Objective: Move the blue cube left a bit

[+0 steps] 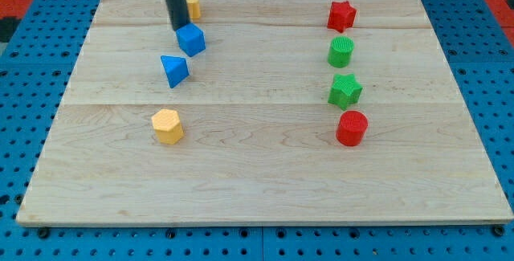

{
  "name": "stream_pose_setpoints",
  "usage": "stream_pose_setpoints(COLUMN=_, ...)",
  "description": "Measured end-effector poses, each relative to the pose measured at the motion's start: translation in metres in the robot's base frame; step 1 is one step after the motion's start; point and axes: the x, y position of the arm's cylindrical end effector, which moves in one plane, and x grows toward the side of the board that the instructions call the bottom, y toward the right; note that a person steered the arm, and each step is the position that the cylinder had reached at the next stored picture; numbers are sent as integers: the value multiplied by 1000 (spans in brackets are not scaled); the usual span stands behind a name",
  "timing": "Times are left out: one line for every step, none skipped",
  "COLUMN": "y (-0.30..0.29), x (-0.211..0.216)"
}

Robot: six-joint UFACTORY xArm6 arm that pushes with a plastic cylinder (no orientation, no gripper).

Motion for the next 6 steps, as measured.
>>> stream_pose_setpoints(y=84, x=2)
stream_pose_setpoints(y=106, x=27)
stream_pose_setpoints(y=76, x=49)
stream_pose_setpoints(y=28, x=37)
stream_pose_setpoints(y=9, x=26)
stream_pose_setpoints(y=8, x=21)
